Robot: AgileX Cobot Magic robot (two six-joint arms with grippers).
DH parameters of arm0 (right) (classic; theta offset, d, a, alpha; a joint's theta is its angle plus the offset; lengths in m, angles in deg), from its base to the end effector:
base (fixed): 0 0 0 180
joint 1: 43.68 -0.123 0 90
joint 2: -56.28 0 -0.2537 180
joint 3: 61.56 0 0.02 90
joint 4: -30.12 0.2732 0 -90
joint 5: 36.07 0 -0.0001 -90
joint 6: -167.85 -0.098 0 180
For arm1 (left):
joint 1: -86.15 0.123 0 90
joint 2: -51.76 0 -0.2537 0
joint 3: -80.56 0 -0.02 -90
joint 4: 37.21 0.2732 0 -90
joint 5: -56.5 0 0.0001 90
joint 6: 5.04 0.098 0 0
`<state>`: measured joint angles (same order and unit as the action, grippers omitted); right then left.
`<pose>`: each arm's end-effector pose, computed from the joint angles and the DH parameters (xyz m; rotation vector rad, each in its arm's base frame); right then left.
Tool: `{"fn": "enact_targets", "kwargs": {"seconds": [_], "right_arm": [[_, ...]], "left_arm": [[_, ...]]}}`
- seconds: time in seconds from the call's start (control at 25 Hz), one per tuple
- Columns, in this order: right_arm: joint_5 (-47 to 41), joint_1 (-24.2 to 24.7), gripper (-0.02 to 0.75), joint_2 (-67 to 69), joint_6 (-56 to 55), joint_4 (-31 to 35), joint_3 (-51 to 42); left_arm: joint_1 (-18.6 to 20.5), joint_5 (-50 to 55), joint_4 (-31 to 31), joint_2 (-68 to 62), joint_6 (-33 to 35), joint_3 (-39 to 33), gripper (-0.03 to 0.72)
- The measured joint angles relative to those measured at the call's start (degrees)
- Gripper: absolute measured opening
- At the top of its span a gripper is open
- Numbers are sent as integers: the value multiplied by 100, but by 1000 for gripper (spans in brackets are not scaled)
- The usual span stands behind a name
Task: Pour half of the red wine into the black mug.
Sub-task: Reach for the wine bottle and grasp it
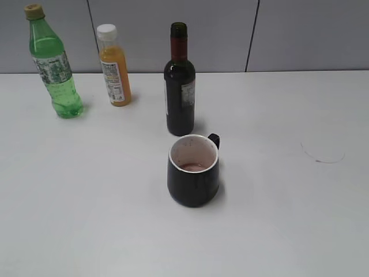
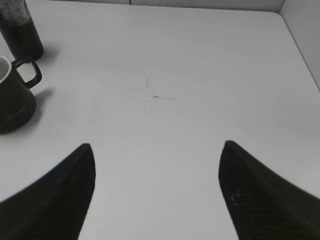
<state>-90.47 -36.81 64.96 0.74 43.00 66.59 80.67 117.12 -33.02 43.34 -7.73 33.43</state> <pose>0.0667 0.0099 0.2735 -0.0901 1.9846 0.0442 0.0512 0.0014 0.2881 0.0454 2.0249 -0.0029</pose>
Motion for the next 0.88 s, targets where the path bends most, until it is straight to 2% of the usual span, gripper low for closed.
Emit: {"fn": "enact_targets", "kwargs": {"seconds": [0.12,0.36,0.48,0.68,0.88], "right_arm": [[5,-82,578,-9,0,110,0],[5,-662,575,-9,5,-2,0],[5,-704,575,-9,-40,-158,0],[5,-710,575,-9,-818,-565,-8],[5,-710,575,-9,-1005,-608,-59]], "left_arm": [[0,0,0,0,0,0,589],[0,0,0,0,0,0,589],[0,0,0,0,0,0,589],[0,0,0,0,0,0,589],[0,0,0,0,0,0,589]]}}
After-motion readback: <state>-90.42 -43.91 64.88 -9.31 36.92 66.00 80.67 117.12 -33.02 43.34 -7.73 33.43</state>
